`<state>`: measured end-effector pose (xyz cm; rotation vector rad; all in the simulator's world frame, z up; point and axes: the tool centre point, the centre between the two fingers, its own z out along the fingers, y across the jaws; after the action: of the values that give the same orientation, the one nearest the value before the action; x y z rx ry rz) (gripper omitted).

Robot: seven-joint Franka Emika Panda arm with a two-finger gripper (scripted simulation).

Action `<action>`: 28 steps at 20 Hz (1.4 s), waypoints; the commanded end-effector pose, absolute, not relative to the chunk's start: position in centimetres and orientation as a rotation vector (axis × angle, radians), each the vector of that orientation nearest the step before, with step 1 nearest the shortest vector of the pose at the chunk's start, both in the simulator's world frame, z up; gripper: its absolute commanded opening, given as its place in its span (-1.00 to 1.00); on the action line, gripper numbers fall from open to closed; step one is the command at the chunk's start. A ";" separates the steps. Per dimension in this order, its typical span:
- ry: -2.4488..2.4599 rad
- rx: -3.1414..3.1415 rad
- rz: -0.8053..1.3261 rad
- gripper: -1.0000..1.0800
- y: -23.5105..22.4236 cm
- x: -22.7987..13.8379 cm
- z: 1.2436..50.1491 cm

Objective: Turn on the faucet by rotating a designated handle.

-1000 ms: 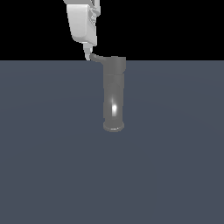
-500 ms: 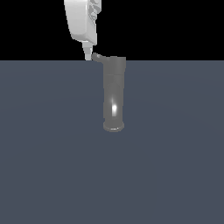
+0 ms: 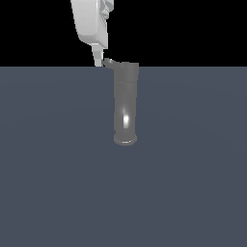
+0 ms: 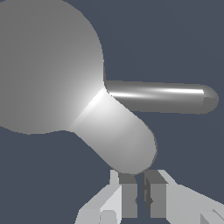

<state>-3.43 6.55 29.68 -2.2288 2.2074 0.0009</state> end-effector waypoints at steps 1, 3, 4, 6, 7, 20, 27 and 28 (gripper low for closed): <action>2.216 -2.222 0.001 -1.00 5.4 -3.7 29.7; 2.221 -2.218 0.001 -1.00 4.2 -4.0 29.7; 2.223 -2.216 0.001 -1.00 3.6 -4.1 29.7; 2.229 -2.211 0.001 -1.00 2.4 -4.4 29.7; 2.231 -2.209 0.001 -1.00 1.8 -4.6 29.7; 2.198 -2.244 0.004 -1.00 -1.1 -4.3 29.7; 2.229 -2.214 0.001 -1.00 -5.2 -2.9 29.7; 2.233 -2.210 0.001 -1.00 -5.8 -2.7 29.7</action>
<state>-3.42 0.11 29.67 -2.3142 2.1315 0.0250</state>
